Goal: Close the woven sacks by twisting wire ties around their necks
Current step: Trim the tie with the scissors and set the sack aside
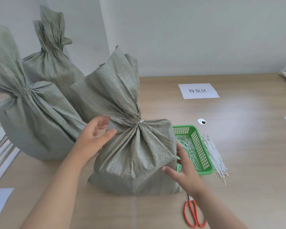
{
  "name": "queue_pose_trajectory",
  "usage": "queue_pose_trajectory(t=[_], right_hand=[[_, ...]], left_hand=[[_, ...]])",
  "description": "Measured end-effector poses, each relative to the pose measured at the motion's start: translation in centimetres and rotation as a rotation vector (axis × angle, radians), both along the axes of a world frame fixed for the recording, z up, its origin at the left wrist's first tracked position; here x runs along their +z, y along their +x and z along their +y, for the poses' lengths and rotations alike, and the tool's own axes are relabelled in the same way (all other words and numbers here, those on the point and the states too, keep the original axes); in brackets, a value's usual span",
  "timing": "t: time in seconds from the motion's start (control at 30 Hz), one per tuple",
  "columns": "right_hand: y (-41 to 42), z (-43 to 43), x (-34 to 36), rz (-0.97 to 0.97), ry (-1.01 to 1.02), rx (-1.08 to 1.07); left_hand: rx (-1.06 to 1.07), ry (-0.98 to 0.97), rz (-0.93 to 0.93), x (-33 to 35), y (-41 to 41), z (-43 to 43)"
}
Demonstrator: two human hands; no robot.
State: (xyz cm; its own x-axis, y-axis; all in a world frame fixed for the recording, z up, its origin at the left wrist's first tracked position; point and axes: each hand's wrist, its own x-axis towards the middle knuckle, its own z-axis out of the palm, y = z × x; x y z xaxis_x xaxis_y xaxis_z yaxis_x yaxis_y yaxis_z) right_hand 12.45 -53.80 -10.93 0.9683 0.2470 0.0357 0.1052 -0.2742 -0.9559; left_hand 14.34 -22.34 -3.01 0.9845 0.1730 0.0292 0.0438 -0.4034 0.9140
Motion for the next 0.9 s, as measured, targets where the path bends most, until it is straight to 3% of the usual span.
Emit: queue_pose_trajectory(t=[0.17,0.3,0.9], right_hand=[[0.0,0.4,0.2,0.046,0.042,0.012],[0.0,0.7,0.0,0.077,0.053,0.012],[0.3,2.8,1.4,0.079,0.182,-0.004]], left_hand=[[-0.094,-0.124,0.031,-5.0,-5.0,3.2],[-0.177,-0.285,0.171,-8.9,-7.5,2.9],[-0.02,-0.244,0.046,-8.4,-8.0,0.3]])
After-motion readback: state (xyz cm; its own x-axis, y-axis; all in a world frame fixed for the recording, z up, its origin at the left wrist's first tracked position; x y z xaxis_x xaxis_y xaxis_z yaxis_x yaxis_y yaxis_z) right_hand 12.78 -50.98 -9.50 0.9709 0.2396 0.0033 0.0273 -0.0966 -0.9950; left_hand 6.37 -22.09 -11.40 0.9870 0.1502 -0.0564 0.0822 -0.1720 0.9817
